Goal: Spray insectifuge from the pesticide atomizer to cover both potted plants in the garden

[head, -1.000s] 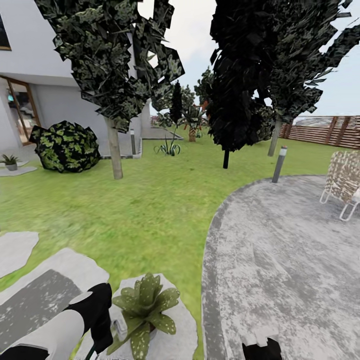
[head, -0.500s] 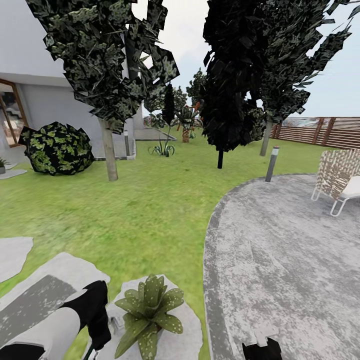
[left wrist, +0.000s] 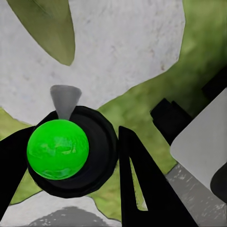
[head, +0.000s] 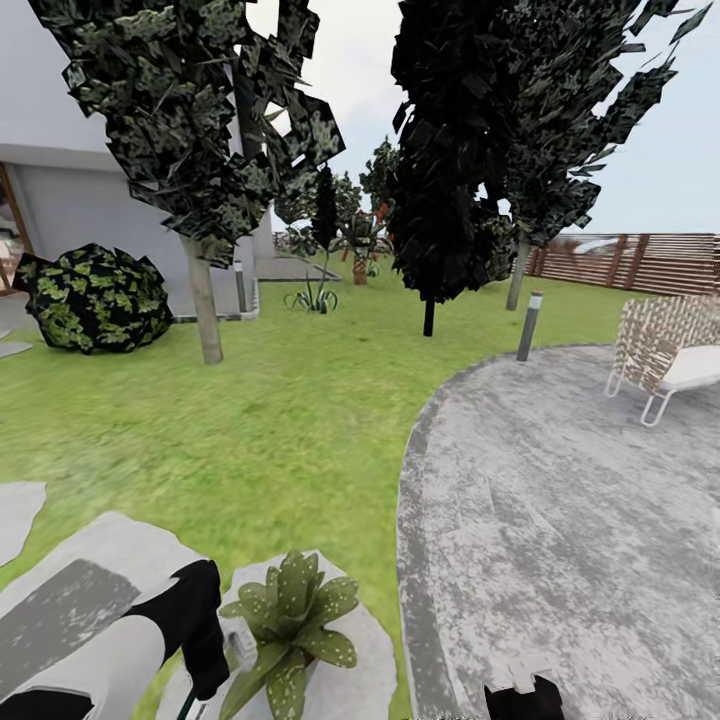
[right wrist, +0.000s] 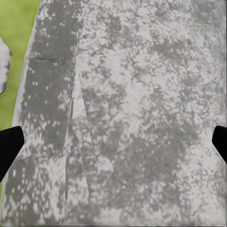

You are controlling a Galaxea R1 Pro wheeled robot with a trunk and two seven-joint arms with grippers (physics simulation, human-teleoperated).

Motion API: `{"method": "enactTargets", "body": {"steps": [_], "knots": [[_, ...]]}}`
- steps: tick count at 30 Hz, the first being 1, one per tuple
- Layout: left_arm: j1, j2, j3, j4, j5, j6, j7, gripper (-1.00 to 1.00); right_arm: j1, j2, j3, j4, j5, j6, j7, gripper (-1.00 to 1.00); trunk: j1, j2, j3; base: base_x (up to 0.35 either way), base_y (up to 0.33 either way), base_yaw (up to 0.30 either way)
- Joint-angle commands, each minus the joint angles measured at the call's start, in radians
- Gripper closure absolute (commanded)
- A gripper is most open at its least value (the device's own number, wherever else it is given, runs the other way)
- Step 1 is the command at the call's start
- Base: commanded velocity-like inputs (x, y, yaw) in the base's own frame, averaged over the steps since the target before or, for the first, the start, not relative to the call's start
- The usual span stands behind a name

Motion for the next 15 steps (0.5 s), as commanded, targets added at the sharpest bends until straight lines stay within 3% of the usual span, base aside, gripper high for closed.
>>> {"method": "enactTargets", "body": {"steps": [1,3,7,15], "knots": [[0.0,0.001,-0.005,-0.003,-0.001,0.009,-0.007,1.0,-0.001,0.0,-0.007,0.002,0.01,-0.005,-0.002,-1.0,0.0,0.0,-0.001,0.0,0.0,-0.268],[0.002,0.002,-0.015,-0.003,-0.002,0.01,-0.007,1.0,-0.001,0.0,-0.007,0.002,0.01,-0.005,-0.002,-1.0,0.0,0.0,-0.001,0.0,0.0,-0.269],[0.003,0.007,-0.109,0.0,-0.003,0.016,-0.007,1.0,-0.001,0.0,-0.007,0.002,0.01,-0.005,-0.003,-1.0,0.0,0.0,-0.001,0.0,0.0,-0.121],[0.001,0.01,-0.124,-0.001,-0.001,0.024,-0.012,1.0,-0.001,0.0,-0.007,0.002,0.01,-0.005,-0.003,-1.0,0.0,0.0,-0.001,0.029,0.039,-0.006]]}}
